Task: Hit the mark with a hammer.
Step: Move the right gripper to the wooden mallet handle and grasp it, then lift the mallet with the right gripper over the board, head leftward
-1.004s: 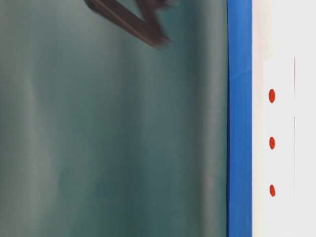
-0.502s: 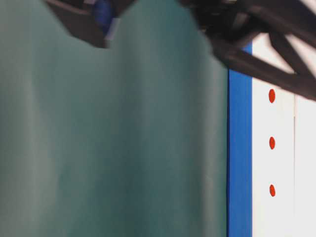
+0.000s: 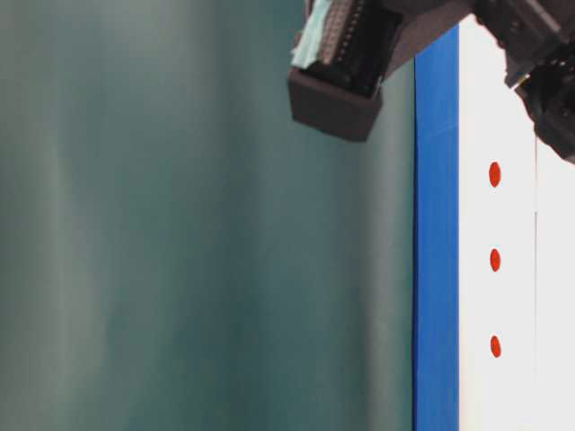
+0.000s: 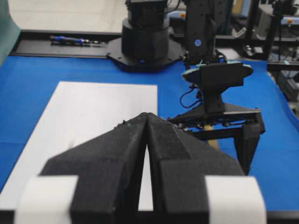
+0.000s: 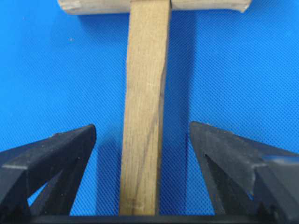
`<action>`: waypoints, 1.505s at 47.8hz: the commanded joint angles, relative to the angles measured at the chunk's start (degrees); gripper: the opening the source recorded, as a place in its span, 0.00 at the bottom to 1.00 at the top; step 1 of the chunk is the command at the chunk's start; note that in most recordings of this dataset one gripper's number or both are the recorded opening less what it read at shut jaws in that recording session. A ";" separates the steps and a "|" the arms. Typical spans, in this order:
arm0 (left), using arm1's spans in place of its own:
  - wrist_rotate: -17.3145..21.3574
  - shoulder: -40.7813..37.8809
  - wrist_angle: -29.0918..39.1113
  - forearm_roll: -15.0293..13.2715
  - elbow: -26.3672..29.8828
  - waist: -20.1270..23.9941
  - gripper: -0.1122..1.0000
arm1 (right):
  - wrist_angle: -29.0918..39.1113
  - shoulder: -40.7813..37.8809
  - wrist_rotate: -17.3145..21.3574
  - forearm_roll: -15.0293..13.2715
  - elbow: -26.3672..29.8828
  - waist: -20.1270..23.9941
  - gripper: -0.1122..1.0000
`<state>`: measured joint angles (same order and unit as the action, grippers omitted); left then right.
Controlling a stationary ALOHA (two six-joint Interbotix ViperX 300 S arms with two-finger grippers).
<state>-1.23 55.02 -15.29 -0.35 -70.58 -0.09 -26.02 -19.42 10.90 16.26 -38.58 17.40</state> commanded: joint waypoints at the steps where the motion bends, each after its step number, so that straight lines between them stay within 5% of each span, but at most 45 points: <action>1: -0.09 -0.44 -0.35 -0.18 0.53 -0.18 0.10 | -0.35 0.26 -0.09 0.35 0.88 -0.18 0.91; 6: -0.09 -0.44 -0.44 -0.18 0.53 -0.18 0.10 | -0.35 0.26 -0.62 0.35 0.97 -0.18 0.81; 18: -0.09 -0.44 -0.44 -0.09 0.53 -0.18 0.10 | -0.97 0.26 -1.05 0.18 1.32 -0.18 0.19; 29: -0.09 -0.44 -0.35 -0.18 0.53 -0.18 0.10 | -2.64 2.11 -0.97 0.35 1.58 -0.18 0.19; 47: -0.18 -0.18 -0.35 -0.18 0.53 -0.18 0.10 | 2.55 16.61 -1.49 0.09 -1.05 -1.76 0.19; 59: -0.88 0.00 -0.35 -0.18 0.53 -0.18 0.10 | 9.23 26.19 -6.06 0.09 -0.88 -3.08 0.19; 72: -0.97 -0.09 -0.35 -0.18 0.62 -0.18 0.10 | 9.93 26.81 -7.65 0.09 -0.88 -5.89 0.19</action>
<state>-2.11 55.28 -15.29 -0.44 -70.66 -0.09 -15.64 5.71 3.43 16.52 -40.52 12.48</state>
